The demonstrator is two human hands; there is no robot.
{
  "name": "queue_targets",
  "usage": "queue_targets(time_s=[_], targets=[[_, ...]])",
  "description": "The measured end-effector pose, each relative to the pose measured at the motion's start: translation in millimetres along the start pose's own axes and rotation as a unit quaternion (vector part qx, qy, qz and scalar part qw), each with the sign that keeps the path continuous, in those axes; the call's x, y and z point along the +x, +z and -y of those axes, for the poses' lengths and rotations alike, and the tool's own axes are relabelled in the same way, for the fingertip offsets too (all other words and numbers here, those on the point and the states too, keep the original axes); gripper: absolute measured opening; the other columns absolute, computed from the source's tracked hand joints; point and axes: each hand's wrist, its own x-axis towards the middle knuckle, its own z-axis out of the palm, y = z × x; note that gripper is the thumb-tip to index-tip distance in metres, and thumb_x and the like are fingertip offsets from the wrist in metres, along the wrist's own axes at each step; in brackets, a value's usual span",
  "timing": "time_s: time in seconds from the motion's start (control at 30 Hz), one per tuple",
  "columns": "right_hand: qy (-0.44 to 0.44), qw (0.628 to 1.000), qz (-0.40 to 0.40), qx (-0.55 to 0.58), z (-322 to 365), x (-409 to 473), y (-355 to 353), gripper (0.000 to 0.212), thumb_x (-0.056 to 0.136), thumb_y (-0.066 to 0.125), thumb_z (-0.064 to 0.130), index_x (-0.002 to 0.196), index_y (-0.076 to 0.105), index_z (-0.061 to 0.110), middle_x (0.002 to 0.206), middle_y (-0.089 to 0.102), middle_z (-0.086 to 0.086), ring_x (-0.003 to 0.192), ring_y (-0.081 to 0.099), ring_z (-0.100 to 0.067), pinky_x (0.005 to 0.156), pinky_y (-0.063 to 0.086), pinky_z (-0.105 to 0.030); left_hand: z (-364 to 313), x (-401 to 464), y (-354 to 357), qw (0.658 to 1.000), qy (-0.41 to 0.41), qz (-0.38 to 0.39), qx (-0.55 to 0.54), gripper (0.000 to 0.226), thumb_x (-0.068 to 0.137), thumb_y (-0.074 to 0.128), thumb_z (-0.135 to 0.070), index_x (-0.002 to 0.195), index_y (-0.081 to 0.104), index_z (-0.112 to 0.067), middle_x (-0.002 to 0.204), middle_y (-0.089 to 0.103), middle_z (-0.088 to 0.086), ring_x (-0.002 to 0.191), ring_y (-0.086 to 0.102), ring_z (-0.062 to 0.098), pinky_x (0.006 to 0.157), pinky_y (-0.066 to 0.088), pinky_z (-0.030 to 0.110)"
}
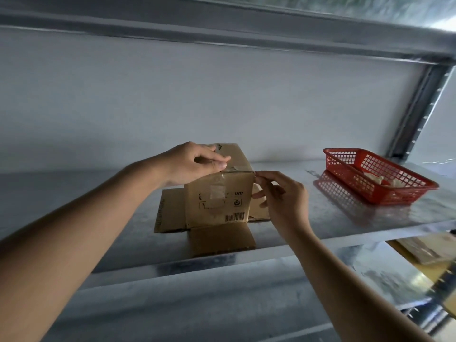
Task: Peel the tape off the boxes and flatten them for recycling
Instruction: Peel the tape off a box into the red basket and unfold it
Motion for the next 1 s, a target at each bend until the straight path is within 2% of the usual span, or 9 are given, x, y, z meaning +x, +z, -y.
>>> queue_targets(time_s=[0.17, 0.33, 0.47, 0.53, 0.6, 0.67, 0.77, 0.87, 1.0], targets=[[-0.120, 0.986, -0.015, -0.119, 5, 3, -5, 0.010, 0.100, 0.065, 0.012, 0.098, 0.073, 0.018, 0.094, 0.074, 0.010, 0.066, 0.073, -0.003, 0.048, 0.058, -0.033, 3, 2, -2, 0.999, 0.022, 0.014, 0.023, 0.043, 0.087, 0.058, -0.068, 0.129, 0.063, -0.057, 0.166, 0.028, -0.016, 0.155, 0.019, 0.009, 0.122, 0.011, 0.036], [-0.274, 0.914, -0.001, -0.301, 22, 19, -24, 0.021, 0.106, 0.053, 0.012, 0.098, 0.072, 0.016, 0.093, 0.070, 0.007, 0.058, 0.066, -0.020, 0.041, 0.048, -0.035, 0, 1, -6, 0.998, 0.017, 0.025, 0.046, 0.059, 0.077, 0.051, -0.083, 0.130, 0.060, -0.060, 0.167, 0.024, -0.020, 0.155, 0.020, 0.007, 0.118, 0.018, 0.031], [-0.346, 0.897, -0.035, -0.273, 51, 35, -33, 0.023, 0.105, 0.052, 0.005, 0.095, 0.073, 0.010, 0.090, 0.069, 0.004, 0.051, 0.061, -0.022, 0.035, 0.043, -0.033, -11, 7, -8, 0.992, 0.005, 0.056, 0.113, 0.068, 0.075, 0.028, -0.099, 0.130, 0.054, -0.068, 0.168, 0.022, -0.015, 0.155, 0.020, 0.012, 0.111, 0.023, 0.032], [-0.357, 0.906, -0.027, -0.228, 66, 47, -35, 0.028, 0.108, 0.047, 0.014, 0.097, 0.072, 0.010, 0.092, 0.070, 0.004, 0.056, 0.064, -0.020, 0.038, 0.046, -0.036, -19, 12, -4, 0.977, -0.003, 0.079, 0.198, 0.053, 0.085, 0.015, -0.091, 0.132, 0.035, -0.080, 0.167, 0.025, -0.014, 0.155, 0.017, 0.019, 0.112, 0.023, 0.040], [-0.309, 0.938, 0.034, -0.152, 77, 56, -33, 0.020, 0.107, 0.051, 0.015, 0.100, 0.069, 0.011, 0.094, 0.071, 0.006, 0.062, 0.069, -0.017, 0.045, 0.052, -0.040, -27, 20, -2, 0.966, -0.034, 0.088, 0.239, 0.039, 0.096, 0.011, -0.078, 0.133, 0.024, -0.085, 0.163, 0.024, -0.017, 0.149, 0.014, 0.019, 0.107, 0.025, 0.047], [-0.132, 0.984, 0.118, -0.015, 81, 61, -29, 0.011, 0.106, 0.054, 0.012, 0.102, 0.064, 0.014, 0.094, 0.075, 0.002, 0.065, 0.074, -0.020, 0.051, 0.058, -0.041, -33, 25, -3, 0.962, -0.045, 0.097, 0.251, 0.037, 0.096, 0.014, -0.077, 0.129, 0.027, -0.086, 0.152, 0.030, -0.019, 0.140, 0.018, 0.018, 0.101, 0.030, 0.044], [0.126, 0.952, 0.218, 0.174, 76, 66, -35, 0.006, 0.108, 0.051, 0.014, 0.108, 0.056, 0.012, 0.095, 0.078, -0.015, 0.071, 0.076, -0.031, 0.048, 0.052, -0.033, -37, 32, -6, 0.963, -0.037, 0.097, 0.250, 0.027, 0.093, 0.027, -0.077, 0.113, 0.043, -0.086, 0.134, 0.038, -0.018, 0.128, 0.027, 0.015, 0.103, 0.030, 0.039], [0.194, 0.915, 0.242, 0.257, 65, 71, -46, 0.008, 0.106, 0.055, 0.016, 0.112, 0.058, 0.011, 0.095, 0.075, -0.025, 0.080, 0.074, -0.039, 0.053, 0.049, -0.031, -34, 37, -7, 0.970, -0.017, 0.085, 0.226, 0.041, 0.070, 0.024, -0.092, 0.107, 0.042, -0.091, 0.118, 0.040, -0.017, 0.117, 0.032, 0.012, 0.100, 0.033, 0.036], [0.168, 0.916, 0.259, 0.255, 58, 70, -47, 0.015, 0.098, 0.064, 0.009, 0.111, 0.064, 0.001, 0.083, 0.072, -0.025, 0.077, 0.074, -0.035, 0.063, 0.057, -0.032, -27, 41, 0, 0.976, 0.009, 0.062, 0.210, 0.046, 0.072, 0.027, -0.091, 0.115, 0.042, -0.088, 0.113, 0.038, -0.019, 0.114, 0.030, 0.009, 0.098, 0.030, 0.034]])
